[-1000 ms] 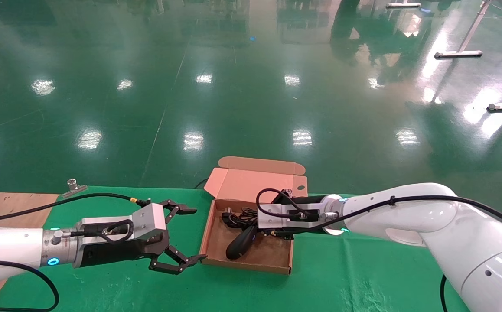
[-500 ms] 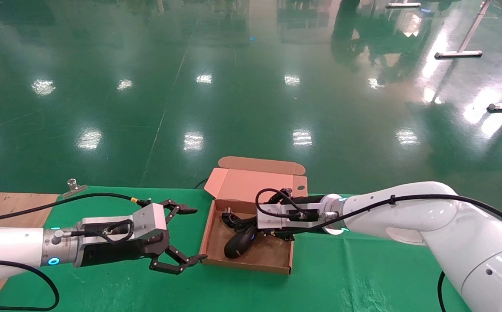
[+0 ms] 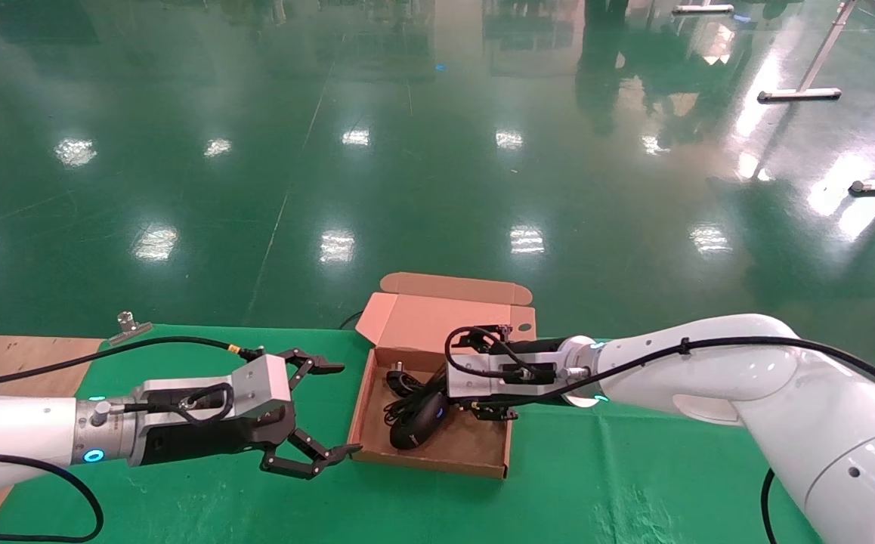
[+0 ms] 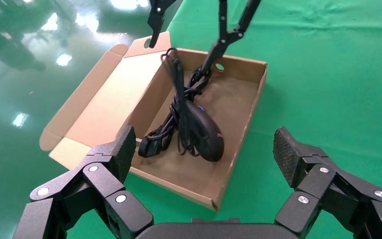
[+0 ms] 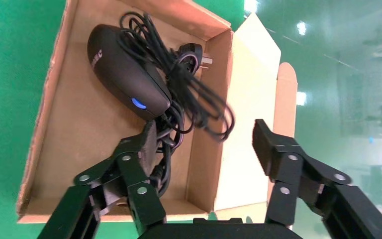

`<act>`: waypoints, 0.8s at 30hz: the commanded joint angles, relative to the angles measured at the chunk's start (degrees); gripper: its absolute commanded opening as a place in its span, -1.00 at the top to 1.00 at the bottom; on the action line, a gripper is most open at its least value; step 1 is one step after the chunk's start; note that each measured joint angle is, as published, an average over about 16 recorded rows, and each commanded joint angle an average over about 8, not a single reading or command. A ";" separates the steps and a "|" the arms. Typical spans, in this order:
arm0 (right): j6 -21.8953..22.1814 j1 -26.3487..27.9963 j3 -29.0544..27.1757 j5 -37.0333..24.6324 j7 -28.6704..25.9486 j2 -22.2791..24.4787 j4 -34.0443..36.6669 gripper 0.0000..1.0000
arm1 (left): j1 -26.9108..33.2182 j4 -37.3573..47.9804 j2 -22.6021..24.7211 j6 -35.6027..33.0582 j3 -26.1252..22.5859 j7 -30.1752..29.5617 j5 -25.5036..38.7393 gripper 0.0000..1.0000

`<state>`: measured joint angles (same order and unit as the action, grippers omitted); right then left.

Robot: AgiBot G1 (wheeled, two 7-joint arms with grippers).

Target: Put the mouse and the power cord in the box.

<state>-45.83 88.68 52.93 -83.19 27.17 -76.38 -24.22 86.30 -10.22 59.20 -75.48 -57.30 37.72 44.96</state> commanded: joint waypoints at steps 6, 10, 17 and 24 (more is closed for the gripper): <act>-3.57 -2.43 -3.34 3.68 -3.42 3.63 -4.37 -1.00 | -2.38 -6.11 -2.33 -0.98 3.97 -4.67 -0.30 -1.00; -6.33 -4.31 -5.90 6.55 -6.05 6.51 -7.80 -1.00 | -4.11 -10.54 -4.02 -1.69 6.86 -8.06 -0.51 -1.00; -11.15 -7.59 -10.36 11.55 -10.63 11.51 -13.77 -1.00 | -7.12 -18.24 -6.96 -2.93 11.88 -13.95 -0.89 -1.00; -15.99 -10.88 -14.83 16.57 -15.23 16.55 -19.77 -1.00 | -10.14 -25.98 -9.92 -4.18 16.92 -19.88 -1.27 -1.00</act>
<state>-61.82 77.80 38.09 -66.62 11.94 -59.83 -43.99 76.16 -36.20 49.29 -79.66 -40.38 17.85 43.69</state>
